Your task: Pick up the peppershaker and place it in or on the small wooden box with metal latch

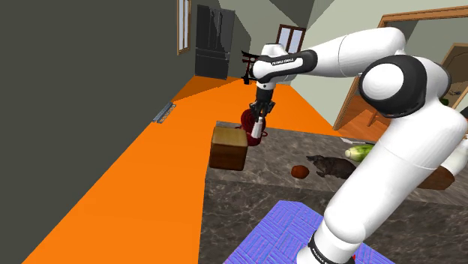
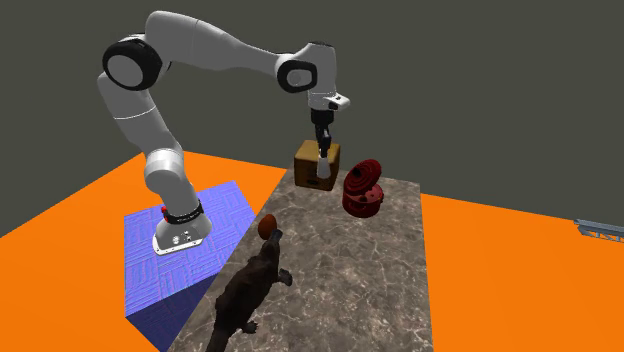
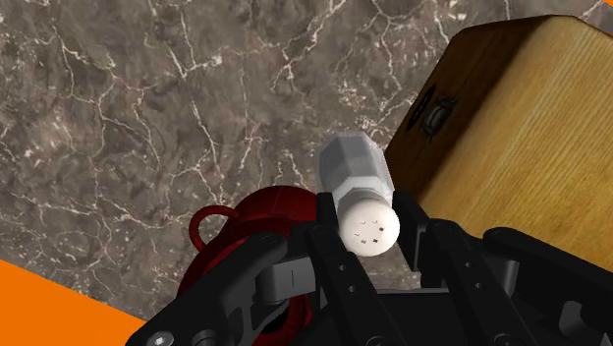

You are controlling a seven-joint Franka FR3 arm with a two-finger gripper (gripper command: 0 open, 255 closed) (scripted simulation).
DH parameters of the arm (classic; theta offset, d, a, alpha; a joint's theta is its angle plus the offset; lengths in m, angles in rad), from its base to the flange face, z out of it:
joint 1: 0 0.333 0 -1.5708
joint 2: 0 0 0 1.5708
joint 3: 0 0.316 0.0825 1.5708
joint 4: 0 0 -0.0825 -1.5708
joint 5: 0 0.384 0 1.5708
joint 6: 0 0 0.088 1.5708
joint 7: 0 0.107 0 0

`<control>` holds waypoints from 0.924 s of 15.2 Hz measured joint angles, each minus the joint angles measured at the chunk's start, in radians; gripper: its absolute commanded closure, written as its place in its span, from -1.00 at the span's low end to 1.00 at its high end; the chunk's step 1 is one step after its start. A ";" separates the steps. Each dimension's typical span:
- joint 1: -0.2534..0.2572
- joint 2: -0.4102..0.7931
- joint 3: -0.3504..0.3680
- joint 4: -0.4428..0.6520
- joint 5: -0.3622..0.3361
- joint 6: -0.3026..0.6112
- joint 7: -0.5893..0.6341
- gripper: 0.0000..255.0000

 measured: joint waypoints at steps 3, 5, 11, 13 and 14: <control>-0.001 -0.006 -0.001 0.034 0.000 -0.040 -0.005 1.00; 0.001 -0.007 0.002 0.060 0.001 -0.067 -0.003 1.00; 0.001 -0.007 0.001 0.144 0.003 -0.150 -0.012 1.00; 0.001 -0.005 0.002 0.171 0.004 -0.175 -0.015 1.00; 0.002 -0.007 0.003 0.181 0.004 -0.187 -0.013 1.00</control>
